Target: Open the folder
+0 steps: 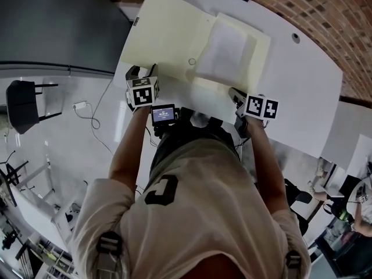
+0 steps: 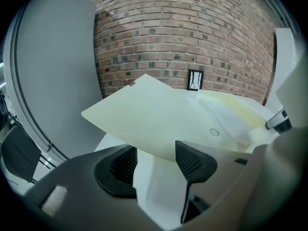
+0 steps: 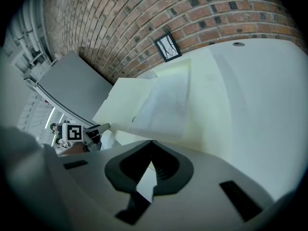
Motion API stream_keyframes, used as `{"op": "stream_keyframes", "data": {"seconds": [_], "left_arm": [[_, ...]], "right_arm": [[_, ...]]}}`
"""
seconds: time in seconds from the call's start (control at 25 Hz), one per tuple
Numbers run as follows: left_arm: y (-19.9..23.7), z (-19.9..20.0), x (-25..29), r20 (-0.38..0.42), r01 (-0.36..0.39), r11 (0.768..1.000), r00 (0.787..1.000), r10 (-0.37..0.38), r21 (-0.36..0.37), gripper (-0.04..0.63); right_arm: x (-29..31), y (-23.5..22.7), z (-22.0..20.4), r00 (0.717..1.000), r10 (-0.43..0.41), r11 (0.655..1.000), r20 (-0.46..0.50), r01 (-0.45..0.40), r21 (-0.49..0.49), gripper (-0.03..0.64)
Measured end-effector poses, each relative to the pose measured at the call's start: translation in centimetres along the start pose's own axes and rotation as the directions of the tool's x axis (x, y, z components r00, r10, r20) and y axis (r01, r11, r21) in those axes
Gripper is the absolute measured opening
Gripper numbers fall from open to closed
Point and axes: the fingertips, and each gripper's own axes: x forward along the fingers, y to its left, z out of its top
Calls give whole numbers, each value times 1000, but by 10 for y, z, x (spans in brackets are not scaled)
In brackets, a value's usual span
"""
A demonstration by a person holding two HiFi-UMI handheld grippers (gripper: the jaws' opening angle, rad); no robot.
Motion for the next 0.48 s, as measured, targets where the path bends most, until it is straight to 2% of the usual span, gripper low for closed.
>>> {"op": "stream_keyframes", "data": {"seconds": [0.12,0.2,0.32,0.36,0.4,0.44,0.48], "left_arm": [[13,-5,3,-6,-76,996,997,76,49,309],[22,-11,5,-25,-119,992,992,120,34,366],[33,-21,8,-89,-149,989,985,147,-19,394],[36,-22,8,-102,-162,987,982,161,-5,402],[38,-21,8,-103,-179,983,978,182,45,407],[38,-18,7,-88,-195,972,974,208,133,408],[35,-14,6,-59,-208,946,972,229,248,408]], "right_arm": [[2,2,-2,1000,15,1000,-13,-15,-13,5],[1,3,-3,1000,19,999,-24,-20,-25,5],[1,2,-2,999,23,999,-26,-24,-31,5],[1,3,-1,999,25,999,-28,-25,-31,5],[2,3,-1,999,25,999,-30,-26,-34,5],[2,4,0,999,24,999,-34,-25,-42,5],[2,4,0,999,21,998,-38,-23,-53,5]]}}
